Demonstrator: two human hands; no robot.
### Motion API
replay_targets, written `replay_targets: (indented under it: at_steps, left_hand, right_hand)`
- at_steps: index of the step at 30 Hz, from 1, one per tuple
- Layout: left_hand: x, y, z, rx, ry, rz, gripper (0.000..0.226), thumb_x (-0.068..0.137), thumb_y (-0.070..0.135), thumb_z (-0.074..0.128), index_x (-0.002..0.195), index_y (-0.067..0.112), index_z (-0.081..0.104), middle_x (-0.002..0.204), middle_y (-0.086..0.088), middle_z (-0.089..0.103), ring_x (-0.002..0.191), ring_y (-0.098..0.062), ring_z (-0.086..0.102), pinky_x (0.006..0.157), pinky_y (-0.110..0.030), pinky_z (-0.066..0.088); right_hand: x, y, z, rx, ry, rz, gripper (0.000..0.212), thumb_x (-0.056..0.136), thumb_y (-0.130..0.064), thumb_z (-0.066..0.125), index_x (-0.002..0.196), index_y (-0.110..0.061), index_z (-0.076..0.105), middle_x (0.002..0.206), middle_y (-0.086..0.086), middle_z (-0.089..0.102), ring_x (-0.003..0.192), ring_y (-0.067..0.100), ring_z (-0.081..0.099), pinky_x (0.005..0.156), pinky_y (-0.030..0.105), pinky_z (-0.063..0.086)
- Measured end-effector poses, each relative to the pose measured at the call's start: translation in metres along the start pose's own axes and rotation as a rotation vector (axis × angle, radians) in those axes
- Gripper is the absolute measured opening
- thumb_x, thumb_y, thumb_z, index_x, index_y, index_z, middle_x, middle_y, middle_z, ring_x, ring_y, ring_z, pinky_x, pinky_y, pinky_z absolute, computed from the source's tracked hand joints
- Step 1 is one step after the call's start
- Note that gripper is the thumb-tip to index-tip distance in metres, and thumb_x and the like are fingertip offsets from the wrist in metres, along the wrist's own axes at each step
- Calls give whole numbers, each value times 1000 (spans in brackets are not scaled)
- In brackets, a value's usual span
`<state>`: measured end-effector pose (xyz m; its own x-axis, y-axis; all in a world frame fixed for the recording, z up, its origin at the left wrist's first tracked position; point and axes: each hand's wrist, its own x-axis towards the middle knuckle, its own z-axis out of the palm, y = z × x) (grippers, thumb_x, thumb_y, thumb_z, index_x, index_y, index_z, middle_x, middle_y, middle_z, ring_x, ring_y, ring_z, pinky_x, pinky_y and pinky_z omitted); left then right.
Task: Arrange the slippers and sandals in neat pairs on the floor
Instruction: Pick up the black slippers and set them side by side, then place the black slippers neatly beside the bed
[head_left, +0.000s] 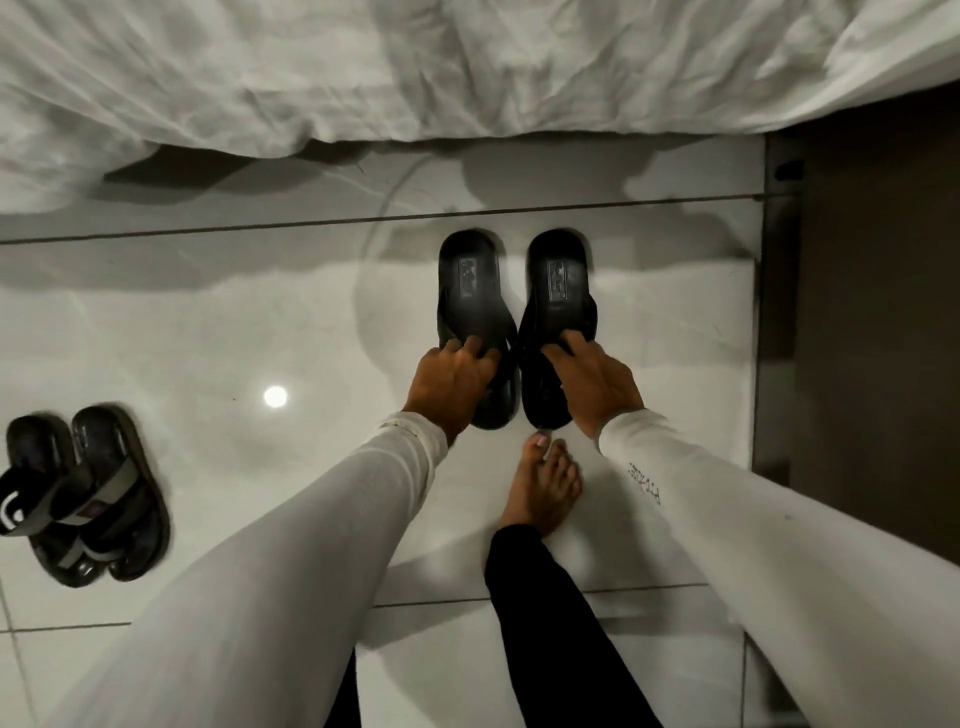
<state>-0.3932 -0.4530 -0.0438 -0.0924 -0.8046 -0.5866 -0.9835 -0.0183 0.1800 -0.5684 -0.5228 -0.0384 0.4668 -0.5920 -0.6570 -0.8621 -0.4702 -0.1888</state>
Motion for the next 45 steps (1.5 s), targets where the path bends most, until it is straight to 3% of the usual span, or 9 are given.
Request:
replay_targets:
  at_steps: [3,7,11,17,21,26,29,36,45]
  left_hand:
    - [-34,-2,10,-3,9,-2,51,92,28,65,138,16,46,134,-11,56,114,-32,59,86,-39,50]
    - [-94,-25,19,-17,-15,-79,77,95,50,55,154,15,21,162,-18,20,147,-35,25,109,-45,35]
    - [-163,-67,14,-102,44,-127,85,93,60,48,157,19,9,165,-16,6,152,-31,10,118,-48,25]
    - [-292,-186,24,-125,94,-279,87,92,60,50,157,16,12,164,-18,13,151,-34,16,115,-51,28]
    - [-380,-279,58,-96,38,-353,86,90,56,55,155,14,18,161,-17,23,145,-35,29,110,-51,35]
    - [-428,-391,102,-87,-29,-486,70,87,42,64,144,12,37,137,-10,52,104,-31,65,80,-42,52]
    - [-424,-429,133,-125,-80,-494,69,87,40,68,142,14,36,128,-8,53,85,-29,70,67,-38,52]
    - [-393,-467,186,-221,-271,-381,35,86,29,69,117,20,56,113,-6,64,95,-31,69,76,-41,55]
    - [-357,-511,156,-145,-197,-342,24,83,27,74,103,19,62,97,-5,70,83,-32,72,67,-36,52]
  right_hand:
    - [-17,-3,-7,-99,-29,9,56,86,-13,66,139,-14,47,136,15,49,109,38,57,89,46,53]
    - [-36,-36,-18,-154,-88,31,76,86,-27,67,152,-17,30,154,19,34,135,40,41,107,47,39]
    - [-57,-104,-30,-208,-90,22,86,89,-41,62,158,-21,14,164,17,16,151,33,18,118,46,25]
    - [-67,-275,-23,-284,-120,-90,88,91,-49,58,158,-25,7,166,15,10,152,31,16,116,46,28]
    - [-68,-395,6,-260,-180,-156,83,91,-45,58,157,-23,12,159,13,28,140,35,37,106,46,41]
    - [-39,-532,69,61,-379,-161,65,88,-32,60,147,-26,32,135,15,54,119,35,58,94,42,50]
    - [-15,-587,111,231,-487,-136,68,87,-26,66,146,-27,32,129,19,59,114,40,61,97,45,52]
    - [35,-615,173,-25,-499,-140,34,90,-18,57,123,-11,55,125,18,61,112,40,62,95,48,53]
    - [73,-611,148,28,-383,-139,23,93,-16,53,115,-13,59,110,17,66,100,40,66,82,43,55]
